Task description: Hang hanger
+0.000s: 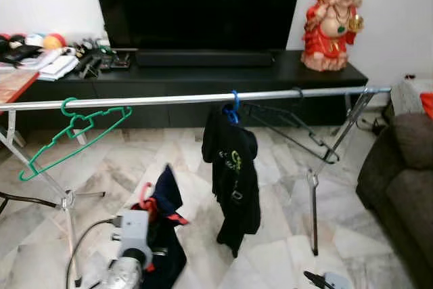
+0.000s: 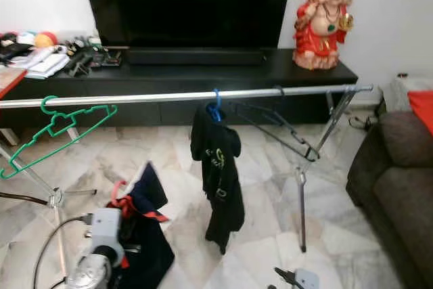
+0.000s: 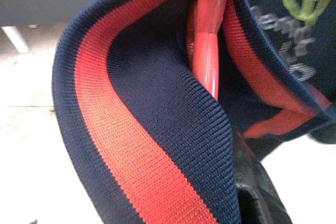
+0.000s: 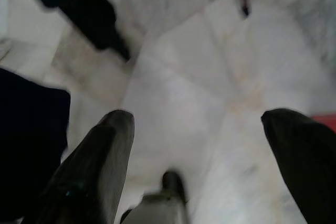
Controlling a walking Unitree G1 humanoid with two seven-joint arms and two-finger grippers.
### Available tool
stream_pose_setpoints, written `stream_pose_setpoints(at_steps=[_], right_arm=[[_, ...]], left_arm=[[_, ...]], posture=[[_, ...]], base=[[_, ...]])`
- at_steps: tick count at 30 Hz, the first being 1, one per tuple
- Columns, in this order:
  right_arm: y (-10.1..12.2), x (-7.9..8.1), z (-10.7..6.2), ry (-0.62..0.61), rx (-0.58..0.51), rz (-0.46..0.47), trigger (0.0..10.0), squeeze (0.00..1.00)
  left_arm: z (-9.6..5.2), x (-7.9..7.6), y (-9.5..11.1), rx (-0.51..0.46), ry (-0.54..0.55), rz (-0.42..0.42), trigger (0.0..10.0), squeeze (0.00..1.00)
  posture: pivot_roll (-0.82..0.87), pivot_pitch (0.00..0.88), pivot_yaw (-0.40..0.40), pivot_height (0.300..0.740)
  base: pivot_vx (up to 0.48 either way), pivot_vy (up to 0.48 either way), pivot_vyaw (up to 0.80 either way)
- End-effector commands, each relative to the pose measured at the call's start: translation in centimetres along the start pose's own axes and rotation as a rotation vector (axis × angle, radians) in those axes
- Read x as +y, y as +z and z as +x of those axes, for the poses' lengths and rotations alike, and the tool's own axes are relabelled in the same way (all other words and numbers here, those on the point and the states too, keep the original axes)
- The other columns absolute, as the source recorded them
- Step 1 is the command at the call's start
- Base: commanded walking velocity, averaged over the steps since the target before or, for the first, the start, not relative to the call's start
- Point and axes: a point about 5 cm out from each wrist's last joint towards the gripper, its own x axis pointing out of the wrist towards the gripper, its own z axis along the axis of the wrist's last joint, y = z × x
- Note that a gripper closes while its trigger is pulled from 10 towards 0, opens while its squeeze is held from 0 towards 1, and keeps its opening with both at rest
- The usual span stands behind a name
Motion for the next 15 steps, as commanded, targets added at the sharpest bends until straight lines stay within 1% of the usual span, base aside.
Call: stream_pose_setpoints(at_steps=[1, 4, 6, 11, 12, 15], right_arm=[[-0.26, 0.53, 0.03, 0.016, 0.008, 0.016, 10.0, 0.0], [-0.4, 0.83, 0.04, 0.031, 0.013, 0.01, 10.0, 0.0], [-0.46, 1.0, 0.05, 0.035, 0.015, 0.008, 10.0, 0.0], [-0.55, 1.02, 0.03, 0.044, 0.02, -0.004, 10.0, 0.0], [-0.56, 1.02, 0.03, 0.047, 0.021, -0.008, 10.0, 0.0], [-0.55, 1.03, 0.03, 0.051, 0.022, -0.011, 10.0, 0.0]], left_arm=[[0.07, 1.13, 0.27, -0.005, 0.046, 0.021, 10.0, 0.0], [0.01, 1.31, 0.12, 0.0, 0.057, 0.011, 10.0, 0.0], [-0.04, 1.48, 0.27, -0.015, 0.07, 0.002, 10.0, 0.0], [-0.01, 1.7, 0.55, -0.028, 0.082, -0.012, 10.0, 0.0], [0.0, 1.99, 0.74, -0.039, 0.111, -0.022, 10.0, 0.0], [0.02, 2.11, 0.87, -0.046, 0.118, -0.02, 10.0, 0.0]], posture=[[-0.02, 0.001, -0.029, 0.74], [-0.02, 0.004, -0.029, 0.74], [-0.02, 0.004, -0.029, 0.74], [-0.02, 0.003, -0.033, 0.74], [-0.02, 0.003, -0.034, 0.74], [-0.02, 0.004, -0.036, 0.74]], base=[[0.0, 0.0, 0.0], [0.0, 0.0, 0.0], [0.0, 0.0, 0.0], [0.0, 0.0, 0.0], [0.315, 0.0, 0.49], [0.36, 0.0, 0.7]])
